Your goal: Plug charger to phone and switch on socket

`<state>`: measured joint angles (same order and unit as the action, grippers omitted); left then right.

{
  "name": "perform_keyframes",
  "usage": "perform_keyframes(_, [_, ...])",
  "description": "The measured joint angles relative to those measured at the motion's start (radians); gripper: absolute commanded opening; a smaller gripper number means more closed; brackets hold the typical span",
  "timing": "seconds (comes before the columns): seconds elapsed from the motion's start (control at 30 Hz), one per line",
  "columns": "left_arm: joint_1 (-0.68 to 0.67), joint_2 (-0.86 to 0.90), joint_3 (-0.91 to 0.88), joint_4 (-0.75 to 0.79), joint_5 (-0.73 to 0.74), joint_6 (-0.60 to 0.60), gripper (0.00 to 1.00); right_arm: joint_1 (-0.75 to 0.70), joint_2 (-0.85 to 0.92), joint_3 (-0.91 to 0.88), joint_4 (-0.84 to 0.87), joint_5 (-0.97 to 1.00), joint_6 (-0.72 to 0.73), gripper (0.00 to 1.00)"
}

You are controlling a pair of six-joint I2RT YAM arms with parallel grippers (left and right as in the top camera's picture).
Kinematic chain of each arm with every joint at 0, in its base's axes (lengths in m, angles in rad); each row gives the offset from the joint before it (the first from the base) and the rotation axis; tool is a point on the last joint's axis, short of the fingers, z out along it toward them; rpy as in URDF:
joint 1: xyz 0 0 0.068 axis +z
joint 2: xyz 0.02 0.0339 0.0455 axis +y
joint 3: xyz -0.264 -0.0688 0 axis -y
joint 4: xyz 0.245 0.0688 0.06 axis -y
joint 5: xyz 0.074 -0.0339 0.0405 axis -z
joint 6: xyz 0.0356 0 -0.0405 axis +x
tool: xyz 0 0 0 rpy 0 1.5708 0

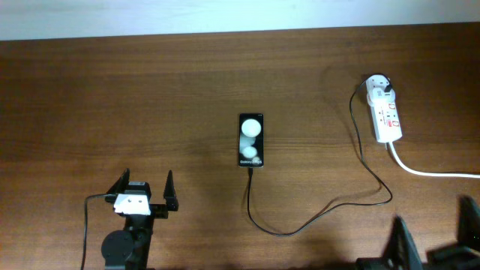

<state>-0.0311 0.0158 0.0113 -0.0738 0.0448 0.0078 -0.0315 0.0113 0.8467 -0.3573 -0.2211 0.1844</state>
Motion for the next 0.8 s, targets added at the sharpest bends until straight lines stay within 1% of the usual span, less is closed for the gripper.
perform_keyframes(0.03, [0.0, 0.0, 0.0, 0.0, 0.0, 0.0, 0.99, 0.0, -0.002, -0.078, 0.081, 0.002, 0.0, 0.99])
perform_keyframes(0.07, [0.0, 0.0, 0.0, 0.0, 0.0, 0.0, 0.99, 0.0, -0.001, -0.171, 0.122, 0.004, 0.0, 0.99])
perform_keyframes(0.13, [0.0, 0.0, 0.0, 0.0, 0.0, 0.0, 0.99, 0.0, 0.001, -0.305, 0.219, 0.004, 0.0, 0.99])
perform_keyframes(0.2, [0.0, 0.0, 0.0, 0.0, 0.0, 0.0, 0.99, 0.0, 0.002, -0.433, 0.28, 0.004, 0.0, 0.99])
perform_keyframes(0.33, [0.0, 0.0, 0.0, 0.0, 0.0, 0.0, 0.99, 0.0, 0.002, -0.604, 0.41, 0.004, 0.0, 0.99])
perform_keyframes(0.4, [0.0, 0.0, 0.0, 0.0, 0.0, 0.0, 0.99, 0.0, 0.002, -0.661, 0.438, 0.004, 0.0, 0.99])
perform_keyframes(0.6, [0.0, 0.0, 0.0, 0.0, 0.0, 0.0, 0.99, 0.0, 0.002, -0.802, 0.454, 0.004, 0.0, 0.99])
perform_keyframes(0.67, [0.0, 0.0, 0.0, 0.0, 0.0, 0.0, 0.99, 0.0, 0.001, -0.818, 0.396, 0.006, 0.0, 0.99])
perform_keyframes(0.7, [0.0, 0.0, 0.0, 0.0, 0.0, 0.0, 0.99, 0.0, 0.001, -0.829, 0.323, 0.008, 0.001, 0.99])
perform_keyframes(0.8, [0.0, 0.0, 0.0, 0.0, 0.0, 0.0, 0.99, 0.0, 0.003, -0.836, 0.302, 0.011, 0.002, 0.99])
